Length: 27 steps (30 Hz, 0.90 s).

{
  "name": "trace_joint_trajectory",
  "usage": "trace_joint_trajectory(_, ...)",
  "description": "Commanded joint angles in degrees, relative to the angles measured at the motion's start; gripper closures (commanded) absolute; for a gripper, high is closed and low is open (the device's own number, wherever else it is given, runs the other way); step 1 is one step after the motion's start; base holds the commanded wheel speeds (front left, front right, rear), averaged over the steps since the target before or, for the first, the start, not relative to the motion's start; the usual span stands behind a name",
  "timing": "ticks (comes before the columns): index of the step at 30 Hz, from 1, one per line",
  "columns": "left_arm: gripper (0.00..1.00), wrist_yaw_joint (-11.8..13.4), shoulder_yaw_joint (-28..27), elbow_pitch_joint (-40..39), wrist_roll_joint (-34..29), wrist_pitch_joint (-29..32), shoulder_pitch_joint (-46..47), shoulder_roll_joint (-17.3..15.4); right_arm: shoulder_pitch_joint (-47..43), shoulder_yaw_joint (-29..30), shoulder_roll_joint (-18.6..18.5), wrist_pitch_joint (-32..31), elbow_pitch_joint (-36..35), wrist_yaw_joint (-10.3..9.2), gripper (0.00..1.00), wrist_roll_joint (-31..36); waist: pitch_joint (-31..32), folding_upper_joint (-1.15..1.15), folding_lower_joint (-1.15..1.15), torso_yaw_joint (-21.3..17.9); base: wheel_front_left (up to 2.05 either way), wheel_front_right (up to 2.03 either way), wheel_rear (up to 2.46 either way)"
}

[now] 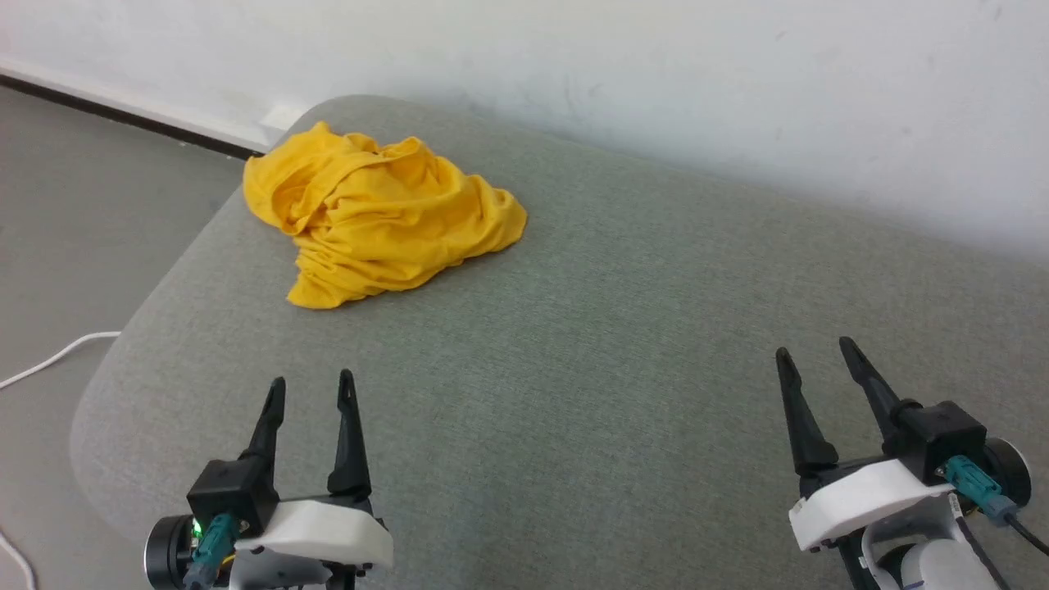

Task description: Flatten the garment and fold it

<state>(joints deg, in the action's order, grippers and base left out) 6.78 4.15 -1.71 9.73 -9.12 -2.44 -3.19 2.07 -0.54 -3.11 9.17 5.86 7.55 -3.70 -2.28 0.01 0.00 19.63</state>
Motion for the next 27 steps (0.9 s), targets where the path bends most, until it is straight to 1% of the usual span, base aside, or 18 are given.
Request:
trace_joint_trajectory(1,0.00,0.48,0.22,0.02,0.58,-0.50,-1.10,0.20,0.67,-0.25,0.14,0.47,0.22,-0.04,0.00,-0.40,0.25,-0.01,0.00,1.48,0.00,0.00,0.00)
trace_joint_trajectory(14,0.00,0.83,0.41,0.35,1.71,-2.06,-2.54,0.23,0.93,-2.71,0.17,2.02,2.12,-0.05,0.00,-1.41,0.85,-0.01,0.00,6.59,0.00,0.00,0.00)
trace_joint_trajectory(27,0.00,1.80,1.17,0.18,3.26,-3.62,-3.16,0.27,1.43,-3.29,0.20,3.58,3.72,-0.05,0.00,-2.06,0.82,-0.01,0.00,10.19,0.00,0.00,0.00)
